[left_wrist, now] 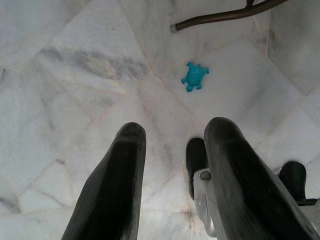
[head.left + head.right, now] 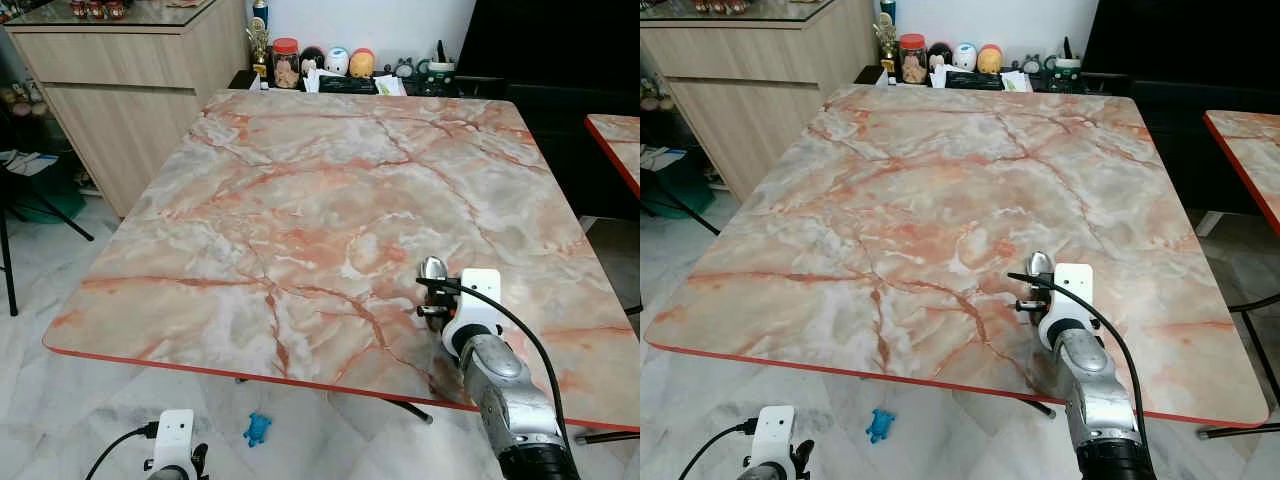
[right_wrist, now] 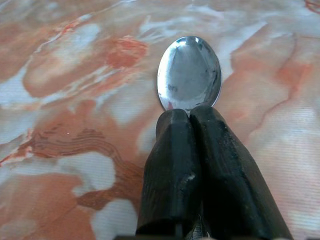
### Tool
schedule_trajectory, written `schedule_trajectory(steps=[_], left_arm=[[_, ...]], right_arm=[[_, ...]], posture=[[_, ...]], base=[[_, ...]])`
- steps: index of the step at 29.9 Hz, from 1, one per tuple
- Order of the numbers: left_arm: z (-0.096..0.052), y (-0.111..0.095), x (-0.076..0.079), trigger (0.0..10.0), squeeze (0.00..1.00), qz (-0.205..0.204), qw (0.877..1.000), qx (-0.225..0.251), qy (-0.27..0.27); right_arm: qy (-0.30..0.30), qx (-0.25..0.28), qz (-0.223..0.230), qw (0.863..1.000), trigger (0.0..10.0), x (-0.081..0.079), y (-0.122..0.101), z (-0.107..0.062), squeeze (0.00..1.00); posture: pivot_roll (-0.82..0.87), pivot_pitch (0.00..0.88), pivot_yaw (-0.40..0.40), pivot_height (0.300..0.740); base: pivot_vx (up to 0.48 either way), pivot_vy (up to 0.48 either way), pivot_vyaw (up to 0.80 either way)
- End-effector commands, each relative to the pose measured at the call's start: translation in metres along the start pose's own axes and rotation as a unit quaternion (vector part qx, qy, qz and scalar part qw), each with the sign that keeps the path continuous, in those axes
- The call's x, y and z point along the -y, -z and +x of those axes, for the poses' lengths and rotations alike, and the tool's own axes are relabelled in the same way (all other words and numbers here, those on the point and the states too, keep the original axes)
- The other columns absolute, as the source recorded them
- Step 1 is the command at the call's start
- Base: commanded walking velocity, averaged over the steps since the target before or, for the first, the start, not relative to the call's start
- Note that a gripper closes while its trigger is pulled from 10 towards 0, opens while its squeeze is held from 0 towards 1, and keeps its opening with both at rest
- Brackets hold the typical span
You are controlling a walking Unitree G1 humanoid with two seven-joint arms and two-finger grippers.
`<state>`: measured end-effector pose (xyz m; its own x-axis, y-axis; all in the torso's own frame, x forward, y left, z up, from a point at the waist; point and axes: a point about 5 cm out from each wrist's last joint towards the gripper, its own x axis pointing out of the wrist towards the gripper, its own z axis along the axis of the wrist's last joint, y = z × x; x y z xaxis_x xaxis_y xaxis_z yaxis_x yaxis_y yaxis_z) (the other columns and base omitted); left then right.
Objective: Setting the table
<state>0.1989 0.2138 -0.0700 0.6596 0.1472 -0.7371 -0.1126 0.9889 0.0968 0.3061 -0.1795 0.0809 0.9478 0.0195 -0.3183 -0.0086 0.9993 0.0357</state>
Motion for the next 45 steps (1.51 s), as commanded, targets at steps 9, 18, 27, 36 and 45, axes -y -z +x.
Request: schedule_trajectory(steps=[9,18,27,36,45], left_arm=[[-0.001,0.006,-0.002,10.0,0.0,-0.007,1.0,-0.016,-0.002],[-0.001,0.006,-0.003,10.0,0.0,-0.005,1.0,-0.016,-0.003],[-0.001,0.006,-0.003,10.0,0.0,-0.005,1.0,-0.017,-0.002],[-0.001,0.006,-0.003,10.0,0.0,-0.008,1.0,-0.017,-0.002],[-0.001,0.006,-0.002,10.0,0.0,-0.011,1.0,-0.017,0.0]], right_arm=[[-0.008,-0.001,0.0,1.0,0.0,-0.004,0.001,0.001,0.0],[0.019,-0.031,-0.014,0.999,10.0,0.004,0.011,-0.001,0.17],[0.032,-0.034,-0.017,0.999,10.0,0.007,0.011,-0.001,0.0],[0.049,0.007,-0.006,0.999,10.0,0.006,-0.005,-0.004,0.0],[0.036,0.017,0.007,0.999,10.0,-0.009,-0.013,-0.006,0.0]], posture=[[0.0,0.057,-0.002,0.74],[0.01,0.06,-0.001,0.74],[0.01,0.062,-0.001,0.74],[0.01,0.063,-0.002,0.74],[0.0,0.063,-0.006,0.74]], base=[[0.0,0.0,0.0],[0.0,0.0,0.0],[0.0,0.0,0.0],[0.0,0.0,0.0],[0.0,0.0,0.0]])
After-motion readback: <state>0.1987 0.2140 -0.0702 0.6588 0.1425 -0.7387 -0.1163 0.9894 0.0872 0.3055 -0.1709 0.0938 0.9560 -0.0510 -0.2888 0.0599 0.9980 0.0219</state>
